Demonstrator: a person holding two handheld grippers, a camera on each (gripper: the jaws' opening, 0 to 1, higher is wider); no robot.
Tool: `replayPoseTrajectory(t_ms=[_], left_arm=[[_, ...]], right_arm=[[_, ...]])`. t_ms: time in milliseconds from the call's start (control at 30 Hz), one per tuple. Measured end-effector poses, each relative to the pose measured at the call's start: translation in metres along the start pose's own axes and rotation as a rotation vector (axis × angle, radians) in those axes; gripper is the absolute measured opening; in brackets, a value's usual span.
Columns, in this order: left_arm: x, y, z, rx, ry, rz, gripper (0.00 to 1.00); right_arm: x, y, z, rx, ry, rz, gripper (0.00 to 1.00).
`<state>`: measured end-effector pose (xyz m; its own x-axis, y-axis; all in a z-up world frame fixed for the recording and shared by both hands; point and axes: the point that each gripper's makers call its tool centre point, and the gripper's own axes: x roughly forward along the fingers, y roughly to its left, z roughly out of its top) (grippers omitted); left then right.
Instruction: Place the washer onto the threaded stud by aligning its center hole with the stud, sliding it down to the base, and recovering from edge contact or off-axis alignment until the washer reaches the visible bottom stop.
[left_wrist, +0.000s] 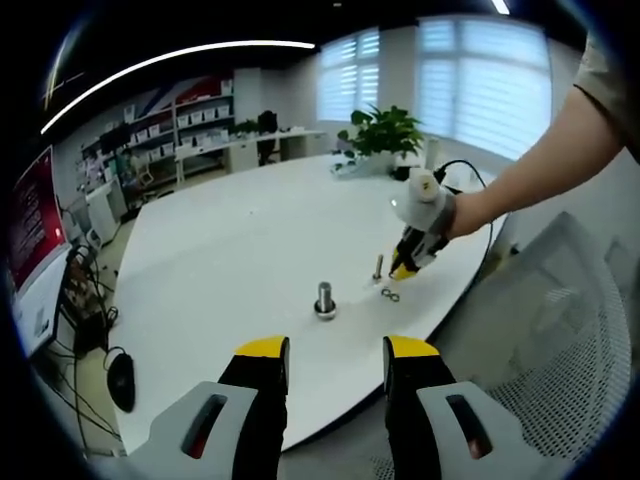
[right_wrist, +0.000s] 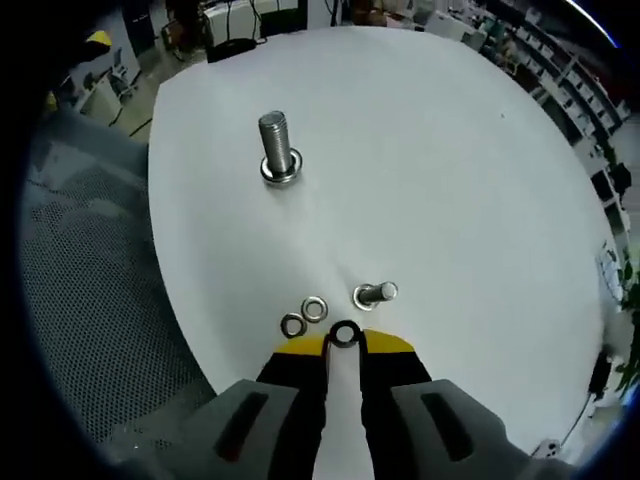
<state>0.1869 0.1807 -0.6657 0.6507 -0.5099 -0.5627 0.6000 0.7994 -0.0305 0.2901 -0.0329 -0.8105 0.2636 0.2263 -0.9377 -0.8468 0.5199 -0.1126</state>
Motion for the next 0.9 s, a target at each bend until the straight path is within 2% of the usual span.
replayPoseTrajectory(t_ms=[333, 567, 900], left_arm=[[0.0, -0.001, 0.001, 0.001, -0.006, -0.005, 0.35], [0.0, -0.001, 0.002, 0.003, -0.008, -0.008, 0.35], [0.0, -0.001, 0.001, 0.002, -0.008, -0.006, 0.35]], right_arm=[[-0.021, -0.015, 0.016, 0.018, -0.054, -0.04, 0.13], [-0.032, -0.019, 0.028, -0.013, -0.08, -0.063, 0.13], [-0.024, -0.02, 0.034, -0.053, -0.056, -0.047, 0.13]])
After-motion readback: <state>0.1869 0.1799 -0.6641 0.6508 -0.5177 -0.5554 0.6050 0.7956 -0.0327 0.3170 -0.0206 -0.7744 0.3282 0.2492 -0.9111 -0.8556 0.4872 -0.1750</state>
